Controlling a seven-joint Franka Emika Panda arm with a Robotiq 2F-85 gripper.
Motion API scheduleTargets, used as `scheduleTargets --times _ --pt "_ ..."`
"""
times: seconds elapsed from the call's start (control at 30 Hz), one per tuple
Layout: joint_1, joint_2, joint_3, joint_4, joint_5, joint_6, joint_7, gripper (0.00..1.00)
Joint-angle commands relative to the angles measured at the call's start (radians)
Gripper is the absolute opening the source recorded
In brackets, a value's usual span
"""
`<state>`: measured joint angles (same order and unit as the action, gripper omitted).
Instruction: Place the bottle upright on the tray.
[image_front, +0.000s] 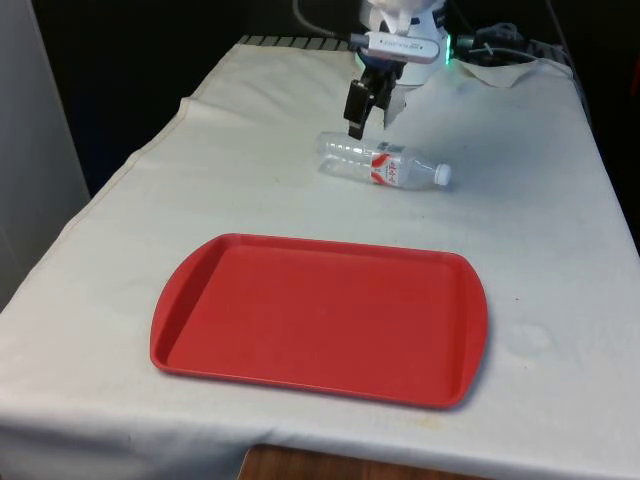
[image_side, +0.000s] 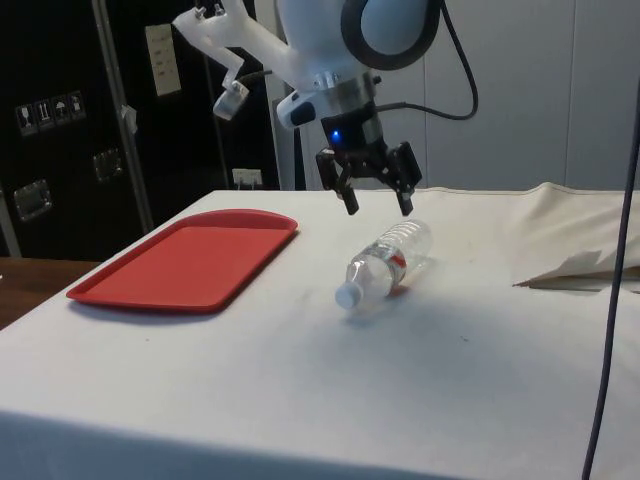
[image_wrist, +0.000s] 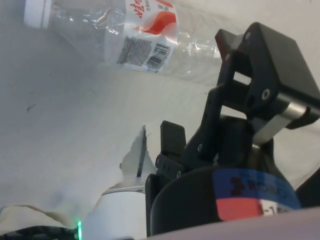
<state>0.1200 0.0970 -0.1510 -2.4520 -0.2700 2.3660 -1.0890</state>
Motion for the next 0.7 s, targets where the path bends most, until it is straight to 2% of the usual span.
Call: scheduleTargets --times 0.0,0.2,0.27,0.3,0.5,0.57,0.6,0.67 --pt "0.004 0.008 -0.003 0.012 -0.032 -0.014 0.032 1.00" --pt "0.006 0.015 0.000 0.027 -0.063 -0.045 0.071 1.00" --pt "0.003 0.011 0.002 0.021 -0.049 -0.041 0.056 1.00" --pt "0.006 0.016 0.003 0.028 -0.060 -0.049 0.071 1.00" --pt "0.007 0.015 0.006 0.026 -0.057 -0.052 0.071 1.00" --pt "0.003 0.011 0.008 0.023 -0.049 -0.050 0.059 1.00" --pt "0.009 0.018 0.010 0.027 -0.060 -0.056 0.077 1.00" --pt "0.010 0.021 0.019 0.028 -0.065 -0.062 0.090 1.00"
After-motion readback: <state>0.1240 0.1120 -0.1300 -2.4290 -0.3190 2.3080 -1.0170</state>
